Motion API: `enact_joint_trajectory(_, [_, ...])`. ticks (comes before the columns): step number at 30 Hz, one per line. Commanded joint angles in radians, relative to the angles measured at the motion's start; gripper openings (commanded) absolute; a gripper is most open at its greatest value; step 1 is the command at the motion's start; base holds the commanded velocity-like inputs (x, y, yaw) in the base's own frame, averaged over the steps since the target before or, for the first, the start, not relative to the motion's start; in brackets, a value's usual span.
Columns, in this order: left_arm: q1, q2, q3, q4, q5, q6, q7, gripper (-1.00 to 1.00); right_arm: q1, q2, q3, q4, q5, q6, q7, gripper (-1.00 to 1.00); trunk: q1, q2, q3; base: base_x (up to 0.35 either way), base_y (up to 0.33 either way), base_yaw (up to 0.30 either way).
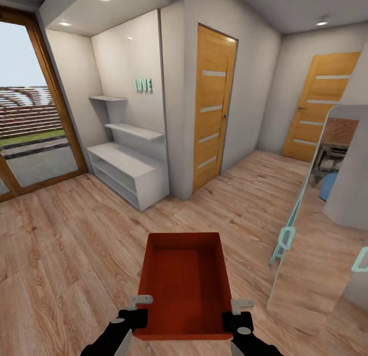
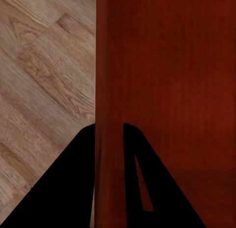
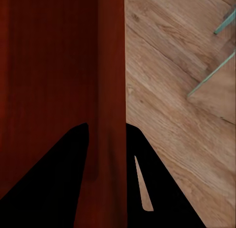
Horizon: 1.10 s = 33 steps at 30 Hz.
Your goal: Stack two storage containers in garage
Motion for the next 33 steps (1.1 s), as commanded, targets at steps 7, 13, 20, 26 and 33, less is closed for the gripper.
enact_joint_trajectory(7, [0.000, 0.003, -0.007, -0.005, -0.018, -0.009, 0.011, -1.00, -0.001, -0.014, -0.009, 0.005, -0.034, -0.008, -0.013, -1.00, 0.001, -0.001, -0.002, 0.323, 0.000, 0.000])
enact_joint_trajectory(13, [0.000, 0.003, -0.007, -0.005, -0.018, -0.009, 0.011, -1.00, -0.001, -0.014, -0.009, 0.005, -0.034, -0.008, -0.013, -1.00, 0.001, -0.001, -0.002, 0.323, 0.000, 0.000])
enact_joint_trajectory(20, [0.000, 0.003, -0.007, -0.005, -0.018, -0.009, 0.011, -1.00, -0.001, -0.014, -0.009, 0.005, -0.034, -0.008, -0.013, -1.00, 0.001, -0.001, -0.002, 0.323, 0.000, 0.000])
enact_joint_trajectory(26, [0.000, 0.003, -0.007, -0.005, -0.018, -0.009, 0.011, -1.00, -0.001, -0.014, -0.009, 0.005, -0.034, -0.008, -0.013, -1.00, 0.001, -0.001, -0.002, 0.323, 0.000, 0.000])
enact_joint_trajectory(33, [0.000, 0.003, -0.007, -0.005, -0.018, -0.008, 0.011, -1.00, -0.001, -0.014, -0.009, 0.005, -0.034, -0.008, -0.013, -1.00, 0.001, -0.001, -0.002, 0.323, 0.000, 0.000])
